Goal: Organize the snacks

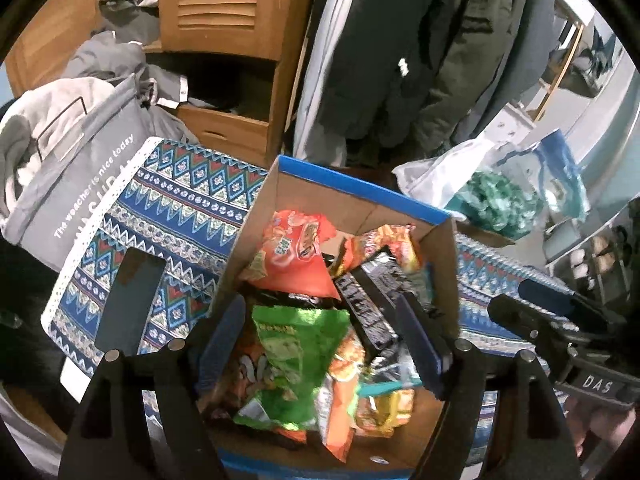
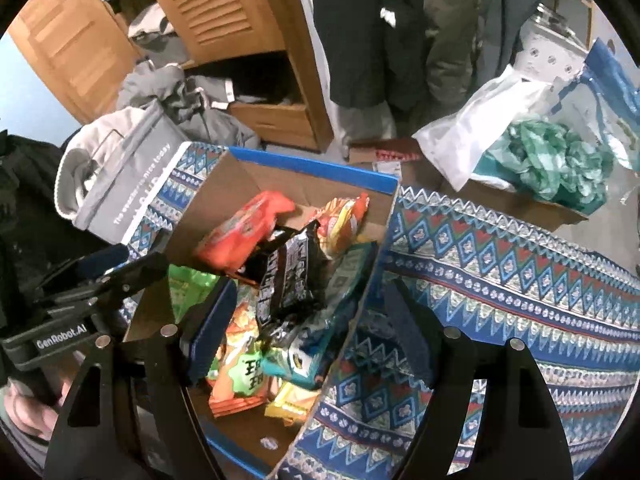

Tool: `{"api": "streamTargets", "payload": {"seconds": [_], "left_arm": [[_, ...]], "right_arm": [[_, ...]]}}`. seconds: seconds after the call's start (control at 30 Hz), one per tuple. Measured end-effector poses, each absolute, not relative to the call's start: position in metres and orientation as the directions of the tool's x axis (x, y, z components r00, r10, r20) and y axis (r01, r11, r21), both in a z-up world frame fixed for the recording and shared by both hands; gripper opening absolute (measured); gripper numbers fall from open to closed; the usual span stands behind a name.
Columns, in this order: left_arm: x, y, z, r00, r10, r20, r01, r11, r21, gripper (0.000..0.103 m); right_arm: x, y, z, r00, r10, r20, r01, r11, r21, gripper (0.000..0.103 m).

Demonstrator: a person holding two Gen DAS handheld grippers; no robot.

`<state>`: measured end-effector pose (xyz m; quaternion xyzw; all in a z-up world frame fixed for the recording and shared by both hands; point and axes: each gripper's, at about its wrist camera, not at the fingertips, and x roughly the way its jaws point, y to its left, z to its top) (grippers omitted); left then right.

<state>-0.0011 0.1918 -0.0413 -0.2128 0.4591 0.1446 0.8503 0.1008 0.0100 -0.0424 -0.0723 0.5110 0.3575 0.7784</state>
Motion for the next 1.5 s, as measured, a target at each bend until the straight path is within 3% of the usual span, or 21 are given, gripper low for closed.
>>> {"api": "streamTargets", "payload": {"seconds": [0.43,1.0,1.5], "left_arm": [[-0.029,0.156,-0.008,0.611,0.078,-0.788,-0.377,0.903,-0.204,0.086],[-0.048,0.095,0.009,0.665,0.084,-0.742,-0.254,0.96,-0.119,0.086],[-0.04,0.086,0.01,0.68,0.045,-0.731,-0.255,0.95,-0.178,0.086]], "right_arm": [[0.06,-0.022,-0.004,0.309,0.494,-0.812,-0.663,0.725,0.189,0.077],[0.039,-0.072,0.015,0.379,0.518,-0.767,-0.66,0.732,0.169,0.078],[0.039,-0.093,0.014,0.387,0.521,-0.761,-0.653,0.737,0.173,0.078]]}}
